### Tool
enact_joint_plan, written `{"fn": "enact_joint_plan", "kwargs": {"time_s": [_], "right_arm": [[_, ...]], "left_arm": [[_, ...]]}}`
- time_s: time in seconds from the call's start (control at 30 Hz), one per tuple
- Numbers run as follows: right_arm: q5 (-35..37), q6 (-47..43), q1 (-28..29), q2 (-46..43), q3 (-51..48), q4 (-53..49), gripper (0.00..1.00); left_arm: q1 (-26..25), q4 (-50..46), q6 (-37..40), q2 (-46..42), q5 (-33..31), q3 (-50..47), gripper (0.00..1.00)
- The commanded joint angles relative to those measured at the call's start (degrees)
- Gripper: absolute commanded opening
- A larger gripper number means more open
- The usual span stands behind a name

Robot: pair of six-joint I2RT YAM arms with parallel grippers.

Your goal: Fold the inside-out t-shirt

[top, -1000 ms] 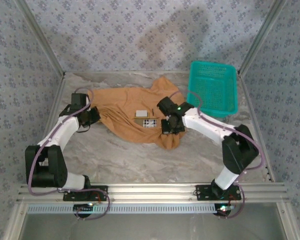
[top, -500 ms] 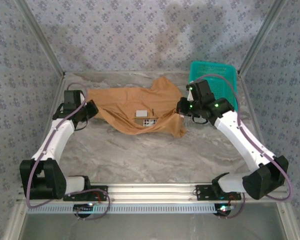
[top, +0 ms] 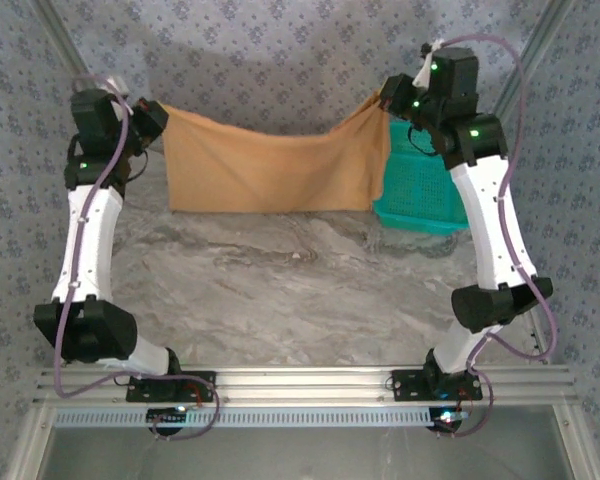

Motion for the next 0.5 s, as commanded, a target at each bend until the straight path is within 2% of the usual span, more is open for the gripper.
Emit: {"fn": "enact_joint_plan", "kwargs": {"time_s": [0.0,0.17,0.47], "right_arm": [[0.1,-1.2,-0.3,-3.8,2.4,-3.1,0.00],[-1.1,-2.2,-0.2,-14.9,-4.4,-2.0,0.00],[-3.7,-1.5,-0.2,-31.5,-16.9,-0.7,0.00]], "left_arm": [[1.9,1.4,-3.4,-4.7,2.2,1.0,0.00],[3.3,1.3,-1.2,-15.4,2.9,-2.5,0.00],[3.3,-9.5,4.6,-29.4,5.0,-7.3,0.00]]}}
